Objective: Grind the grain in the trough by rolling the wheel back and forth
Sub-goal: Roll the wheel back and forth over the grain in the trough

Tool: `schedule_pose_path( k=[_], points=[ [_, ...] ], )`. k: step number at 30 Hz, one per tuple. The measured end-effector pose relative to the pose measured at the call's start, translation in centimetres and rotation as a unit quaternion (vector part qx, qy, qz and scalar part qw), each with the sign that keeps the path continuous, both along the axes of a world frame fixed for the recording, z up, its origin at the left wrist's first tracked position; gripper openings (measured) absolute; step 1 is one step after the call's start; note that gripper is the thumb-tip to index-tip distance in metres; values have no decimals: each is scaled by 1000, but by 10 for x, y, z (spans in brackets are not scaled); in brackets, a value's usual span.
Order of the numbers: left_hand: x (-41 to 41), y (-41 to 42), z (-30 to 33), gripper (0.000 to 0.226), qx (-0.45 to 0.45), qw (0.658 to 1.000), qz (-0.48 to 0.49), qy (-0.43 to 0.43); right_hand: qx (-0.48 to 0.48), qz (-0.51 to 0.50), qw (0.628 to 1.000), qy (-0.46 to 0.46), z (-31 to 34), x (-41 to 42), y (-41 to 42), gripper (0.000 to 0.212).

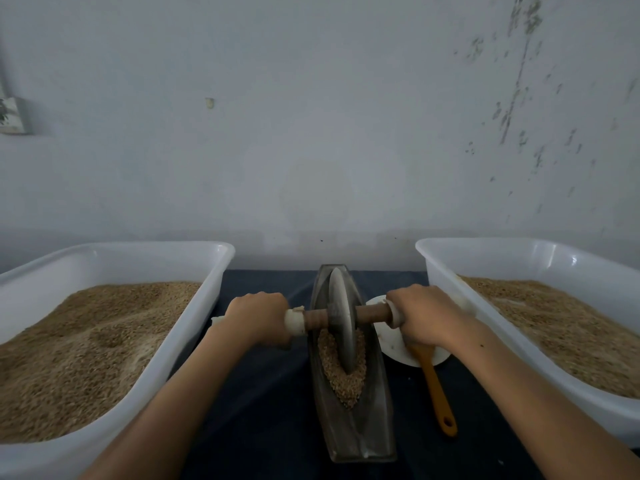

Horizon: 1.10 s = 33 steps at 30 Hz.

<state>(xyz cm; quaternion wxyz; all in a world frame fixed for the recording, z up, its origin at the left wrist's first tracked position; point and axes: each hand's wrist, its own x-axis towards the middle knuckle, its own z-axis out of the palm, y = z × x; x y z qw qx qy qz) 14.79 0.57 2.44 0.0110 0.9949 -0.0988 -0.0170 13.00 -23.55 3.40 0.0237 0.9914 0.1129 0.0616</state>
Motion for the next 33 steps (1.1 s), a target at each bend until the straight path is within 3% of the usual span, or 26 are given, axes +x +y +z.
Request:
schedule_pose_path(
  k=[6, 13, 17, 24, 29, 33],
  points=[
    [0, -2, -1, 34, 15, 999, 7, -39, 10, -5, 1000, 24, 0, 0, -2, 19],
    [-1, -7, -9, 16, 11, 986, 21, -168, 20, -3, 996, -83, -15, 6, -1, 25],
    [-1, -7, -9, 17, 15, 987, 19, -158, 16, 1, 996, -82, -14, 5, -3, 23],
    [-4, -3, -2, 32, 30, 998, 5, -55, -8, -18, 1000, 17, 1, -2, 2, 18],
    [-4, -5, -2, 31, 38, 996, 6, -82, 5, -20, 1000, 13, -1, -3, 2, 18],
    [-2, -7, -3, 22, 36, 990, 8, -137, 27, -13, 998, -48, -12, 0, -1, 21]
  ],
)
